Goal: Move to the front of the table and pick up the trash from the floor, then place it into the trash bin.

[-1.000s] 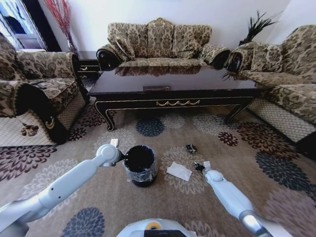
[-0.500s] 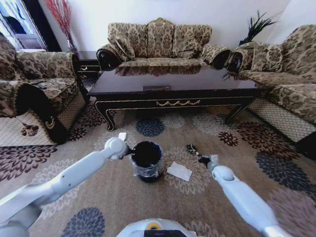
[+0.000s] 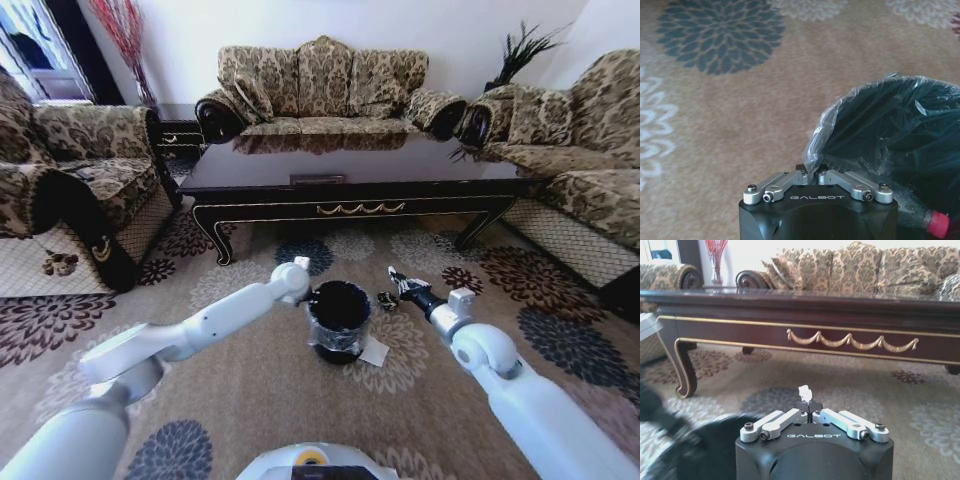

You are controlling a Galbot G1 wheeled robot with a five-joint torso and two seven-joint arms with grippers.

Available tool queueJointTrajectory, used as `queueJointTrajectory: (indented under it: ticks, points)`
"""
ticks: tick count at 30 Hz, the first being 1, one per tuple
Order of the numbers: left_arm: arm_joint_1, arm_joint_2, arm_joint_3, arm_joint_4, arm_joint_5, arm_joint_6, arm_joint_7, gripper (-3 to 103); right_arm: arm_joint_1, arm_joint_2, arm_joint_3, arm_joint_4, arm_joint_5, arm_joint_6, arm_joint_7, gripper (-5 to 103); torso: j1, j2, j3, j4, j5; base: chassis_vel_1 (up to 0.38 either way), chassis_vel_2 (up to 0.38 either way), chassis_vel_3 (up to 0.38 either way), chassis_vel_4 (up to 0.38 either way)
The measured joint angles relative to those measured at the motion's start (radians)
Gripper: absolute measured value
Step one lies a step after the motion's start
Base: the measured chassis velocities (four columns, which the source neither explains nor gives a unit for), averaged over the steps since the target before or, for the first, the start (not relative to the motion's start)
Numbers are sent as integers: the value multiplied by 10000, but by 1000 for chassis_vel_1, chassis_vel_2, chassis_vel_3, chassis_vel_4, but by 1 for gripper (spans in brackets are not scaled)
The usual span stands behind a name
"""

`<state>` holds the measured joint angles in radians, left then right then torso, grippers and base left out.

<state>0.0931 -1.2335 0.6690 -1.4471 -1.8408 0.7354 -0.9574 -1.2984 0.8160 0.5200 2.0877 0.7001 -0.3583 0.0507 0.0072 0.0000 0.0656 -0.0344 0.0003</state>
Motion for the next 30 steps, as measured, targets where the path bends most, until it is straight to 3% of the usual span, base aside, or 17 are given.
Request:
queueJointTrajectory:
  ticks: [10, 12, 14, 16, 18, 21, 25, 27, 29, 30]
  points:
    - [-33, -884, 168, 217, 58, 0, -48, 4, -840, 424, -375, 291, -1062, 12, 23, -3, 0, 1, -1, 1, -2, 0, 0, 0, 0]
    - [-22, -865, 191, 138, 69, 0, -118, 4, -946, 502, -437, 335, -1210, 6, 52, 6, 0, 0, 0, 5, -1, 0, 0, 0, 0]
    - [-22, -842, 201, 116, 70, 0, -131, 4, -972, 516, -438, 365, -1219, 1, 60, 6, 0, 0, 0, 5, -1, 0, 0, 0, 0]
    - [-22, -795, 210, 77, 71, 0, -162, 4, -1018, 535, -438, 480, -1228, -35, 69, 22, 0, 1, 0, 6, -2, 0, 0, 0, 0]
    - [-21, -792, 210, 74, 74, 0, -173, 4, -1022, 535, -438, 509, -1232, -53, 76, 22, 0, 0, 0, 6, -3, 0, 0, 0, 0]
    - [13, -791, 203, 47, 81, 0, -214, 4, -1051, 538, -438, 631, -1240, -129, 84, 38, 0, 0, 0, 2, -3, 0, 0, 0, 0]
    - [33, -773, 192, 16, 85, 0, -223, 4, -1077, 550, -429, 708, -1237, -164, 86, 49, 0, 0, 0, 2, -3, 0, 0, 0, 0]
    - [90, -540, 92, -68, 124, 0, -222, 4, -1073, 586, -297, 765, -1214, -178, 137, 60, 0, 0, 0, -2, -3, 0, 0, 0, 0]
    - [141, -410, 6, -110, 145, 0, -231, 4, -1062, 596, -228, 765, -1195, -179, 171, 60, 0, 1, 0, -2, -3, 0, 0, 0, 0]
    - [223, -186, -130, -188, 162, 0, -234, 4, -1041, 604, -119, 765, -1126, -178, 216, 65, 0, 0, 0, -3, -4, 0, 0, 0, 0]
